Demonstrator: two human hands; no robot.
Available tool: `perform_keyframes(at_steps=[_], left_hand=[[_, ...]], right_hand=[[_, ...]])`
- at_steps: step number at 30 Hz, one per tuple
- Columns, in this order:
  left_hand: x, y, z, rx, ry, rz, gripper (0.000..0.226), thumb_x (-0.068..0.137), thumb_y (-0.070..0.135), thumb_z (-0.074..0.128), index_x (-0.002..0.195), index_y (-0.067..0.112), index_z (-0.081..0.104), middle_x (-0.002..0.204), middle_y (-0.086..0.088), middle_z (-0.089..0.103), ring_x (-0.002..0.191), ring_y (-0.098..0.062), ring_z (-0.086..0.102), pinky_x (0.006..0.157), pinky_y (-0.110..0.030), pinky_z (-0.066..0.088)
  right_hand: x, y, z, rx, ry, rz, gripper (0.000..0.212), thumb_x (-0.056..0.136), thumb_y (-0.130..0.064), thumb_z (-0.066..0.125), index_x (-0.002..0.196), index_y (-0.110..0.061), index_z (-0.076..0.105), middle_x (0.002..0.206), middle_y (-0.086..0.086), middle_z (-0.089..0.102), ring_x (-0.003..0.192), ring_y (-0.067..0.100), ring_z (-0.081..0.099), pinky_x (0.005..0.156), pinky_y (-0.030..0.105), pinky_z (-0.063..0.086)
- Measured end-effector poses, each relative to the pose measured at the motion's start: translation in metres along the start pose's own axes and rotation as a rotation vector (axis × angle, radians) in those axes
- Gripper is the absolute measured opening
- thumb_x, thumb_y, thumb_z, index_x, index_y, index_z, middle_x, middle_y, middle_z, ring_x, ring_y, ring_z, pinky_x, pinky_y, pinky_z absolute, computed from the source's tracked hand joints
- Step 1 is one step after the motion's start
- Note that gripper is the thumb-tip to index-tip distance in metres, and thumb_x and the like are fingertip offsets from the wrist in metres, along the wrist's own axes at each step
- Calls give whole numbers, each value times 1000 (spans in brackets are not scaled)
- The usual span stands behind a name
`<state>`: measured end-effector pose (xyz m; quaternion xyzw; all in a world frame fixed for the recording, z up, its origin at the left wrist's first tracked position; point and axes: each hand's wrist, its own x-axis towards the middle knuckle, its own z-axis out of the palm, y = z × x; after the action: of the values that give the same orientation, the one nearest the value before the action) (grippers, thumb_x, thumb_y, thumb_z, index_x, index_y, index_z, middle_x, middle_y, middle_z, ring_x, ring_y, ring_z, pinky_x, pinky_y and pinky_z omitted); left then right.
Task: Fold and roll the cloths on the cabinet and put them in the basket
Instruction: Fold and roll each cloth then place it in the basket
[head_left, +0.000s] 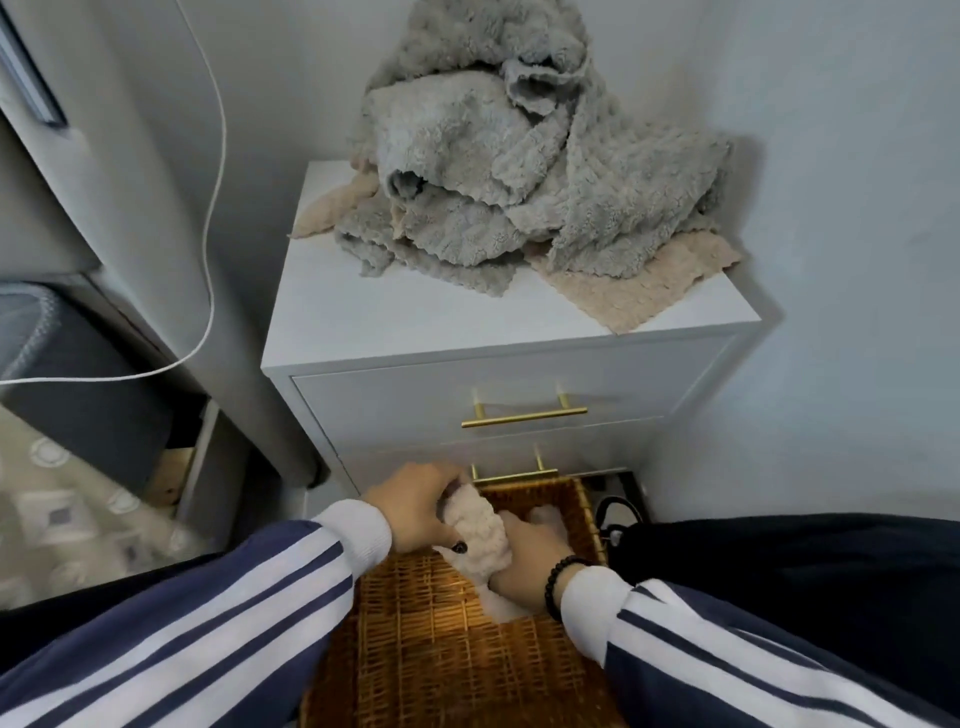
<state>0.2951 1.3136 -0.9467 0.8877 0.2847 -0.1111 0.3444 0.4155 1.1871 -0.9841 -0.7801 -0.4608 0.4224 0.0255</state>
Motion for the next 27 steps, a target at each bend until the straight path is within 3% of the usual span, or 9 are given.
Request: perform_keyframes(at_steps=[4, 7, 10, 15, 18, 21, 25, 27], left_hand=[[23, -21, 59, -98, -67, -103, 46, 74, 20, 76, 115, 28, 55, 105, 8, 60, 92, -11, 59, 82, -28, 53], [33, -28, 101, -125, -64, -191, 59, 79, 27, 72, 131, 26, 44, 119, 2, 58, 104, -17, 58, 90, -32, 50], [45, -28, 142, -260, -81, -294, 74, 84, 27, 67, 146, 20, 26, 126, -4, 58, 112, -21, 58, 92, -27, 47], [62, -19, 185, -495, -207, -424, 64, 91, 16, 49, 149, 17, 21, 135, -8, 52, 119, -26, 53, 97, -33, 44], [72, -16, 198, -606, -262, -506, 55, 92, 21, 44, 145, 17, 31, 139, -9, 48, 118, -25, 53, 99, -34, 45], [81, -14, 208, -667, -341, -626, 54, 89, 33, 49, 139, 15, 42, 134, -9, 53, 113, -25, 55, 95, -33, 47], [96, -15, 224, -605, -360, -679, 64, 83, 52, 58, 131, 11, 47, 125, -6, 58, 109, -22, 57, 81, -24, 43], [104, -14, 226, -568, -361, -661, 42, 84, 51, 60, 110, 18, 59, 106, 1, 59, 96, -16, 56, 77, -20, 39]], right_hand=[[5, 26, 48, 117, -17, 153, 43, 86, -26, 51, 128, -24, 44, 114, 5, 61, 101, 27, 60, 83, 35, 53], [7, 43, 65, 166, -14, 286, 46, 86, -28, 53, 131, -25, 43, 118, 5, 60, 105, 26, 59, 84, 34, 52], [15, 60, 78, 185, -19, 418, 39, 87, -29, 56, 125, -26, 47, 121, 4, 59, 109, 25, 59, 87, 32, 50], [25, 73, 100, 185, -107, 511, 47, 76, -29, 65, 122, -27, 52, 115, 0, 62, 105, 21, 62, 87, 31, 52], [32, 79, 111, 126, -219, 517, 57, 76, -30, 70, 128, -25, 49, 129, 2, 55, 118, 21, 55, 97, 31, 47], [41, 90, 121, 151, -272, 516, 57, 88, -35, 61, 139, -19, 40, 144, 5, 43, 131, 20, 43, 108, 29, 33], [47, 104, 129, 188, -198, 542, 45, 93, -27, 56, 134, -10, 47, 138, 11, 49, 126, 26, 48, 101, 33, 39], [49, 108, 132, 209, -204, 550, 47, 91, -30, 58, 134, -12, 48, 138, 9, 50, 125, 25, 49, 101, 32, 40]])
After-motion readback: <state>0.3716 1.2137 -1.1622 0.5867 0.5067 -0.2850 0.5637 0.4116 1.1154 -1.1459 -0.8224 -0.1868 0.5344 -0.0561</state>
